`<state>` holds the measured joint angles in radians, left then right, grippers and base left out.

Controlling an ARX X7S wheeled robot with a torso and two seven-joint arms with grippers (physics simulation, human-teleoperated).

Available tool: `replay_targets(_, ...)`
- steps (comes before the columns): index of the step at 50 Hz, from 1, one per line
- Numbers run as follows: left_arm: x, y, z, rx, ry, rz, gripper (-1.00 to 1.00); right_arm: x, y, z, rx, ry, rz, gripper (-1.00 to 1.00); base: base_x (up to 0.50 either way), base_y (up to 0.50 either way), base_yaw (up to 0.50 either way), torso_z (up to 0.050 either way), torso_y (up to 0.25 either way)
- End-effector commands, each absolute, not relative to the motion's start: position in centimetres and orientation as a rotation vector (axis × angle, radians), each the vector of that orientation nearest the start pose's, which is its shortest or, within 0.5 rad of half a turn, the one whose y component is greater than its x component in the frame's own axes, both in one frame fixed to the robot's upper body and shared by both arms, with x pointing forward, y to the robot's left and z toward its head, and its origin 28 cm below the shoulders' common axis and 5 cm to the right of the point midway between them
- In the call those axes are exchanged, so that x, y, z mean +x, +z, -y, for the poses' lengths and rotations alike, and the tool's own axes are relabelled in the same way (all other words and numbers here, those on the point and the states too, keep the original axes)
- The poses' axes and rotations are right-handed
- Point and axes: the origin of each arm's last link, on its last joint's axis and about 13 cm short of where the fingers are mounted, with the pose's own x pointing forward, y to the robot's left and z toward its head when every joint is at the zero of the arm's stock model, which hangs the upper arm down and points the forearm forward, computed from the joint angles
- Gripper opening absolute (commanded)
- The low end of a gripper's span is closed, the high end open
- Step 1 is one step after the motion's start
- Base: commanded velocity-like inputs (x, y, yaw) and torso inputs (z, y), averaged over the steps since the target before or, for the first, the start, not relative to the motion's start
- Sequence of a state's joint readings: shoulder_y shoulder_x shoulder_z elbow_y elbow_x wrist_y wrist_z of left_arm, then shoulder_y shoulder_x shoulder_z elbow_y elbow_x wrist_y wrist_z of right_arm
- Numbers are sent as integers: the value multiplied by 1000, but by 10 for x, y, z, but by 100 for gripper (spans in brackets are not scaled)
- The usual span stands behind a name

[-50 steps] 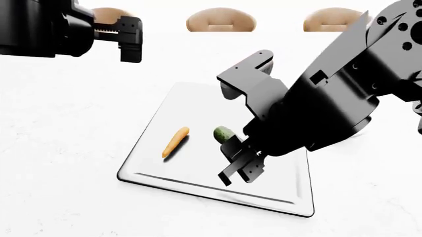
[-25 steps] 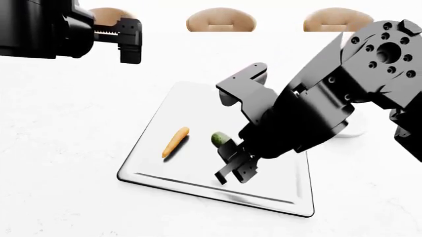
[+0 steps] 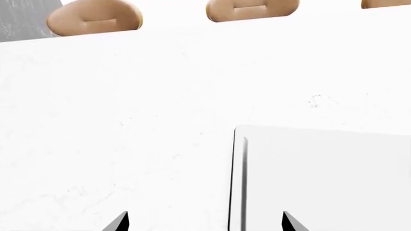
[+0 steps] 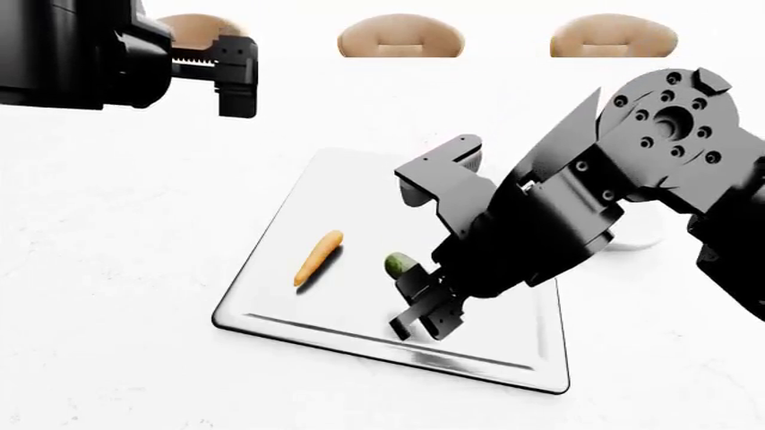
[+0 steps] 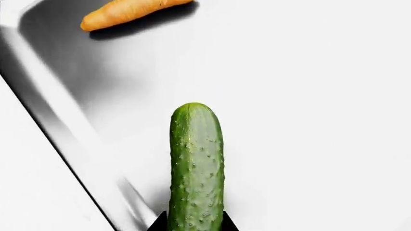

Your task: Place the two vegetables and bowl onto the tray for setting up a vegetable dip station.

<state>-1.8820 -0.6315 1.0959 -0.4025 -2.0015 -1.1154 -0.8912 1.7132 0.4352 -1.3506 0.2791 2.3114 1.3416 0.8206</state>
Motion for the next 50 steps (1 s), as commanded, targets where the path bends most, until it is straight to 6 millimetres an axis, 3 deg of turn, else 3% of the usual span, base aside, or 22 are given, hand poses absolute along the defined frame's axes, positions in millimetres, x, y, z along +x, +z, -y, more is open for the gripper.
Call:
replay_targets(1, 299, 387, -241, 71, -60, -484, 100, 281, 300, 62, -414, 578, -1029, -100, 0, 0, 0, 0, 0)
replay_targets(3, 299, 388, -242, 73, -59, -483, 100, 284, 303, 62, -404, 553, -1010, -100, 0, 0, 0, 0, 0)
replay_targets(4, 299, 389, -241, 71, -60, -482, 100, 284, 304, 62, -401, 556, -1010, 100, 0, 0, 0, 0, 0)
replay_targets(11, 298, 390, -242, 67, -61, -476, 100, 282, 310, 62, -399, 547, -985, 100, 0, 0, 0, 0, 0)
replay_targets(19, 300, 390, -240, 63, -74, -476, 100, 276, 335, 65, -367, 522, -926, 100, 0, 0, 0, 0, 0)
replay_targets(28, 301, 388, -240, 60, -78, -480, 100, 285, 358, 87, -297, 391, -869, 100, 0, 0, 0, 0, 0)
replay_targets(32, 302, 387, -240, 59, -79, -481, 100, 289, 351, 96, -285, 349, -876, 100, 0, 0, 0, 0, 0)
replay_targets(50, 301, 388, -238, 61, -81, -479, 100, 308, 357, 139, -107, 44, -766, 100, 0, 0, 0, 0, 0)
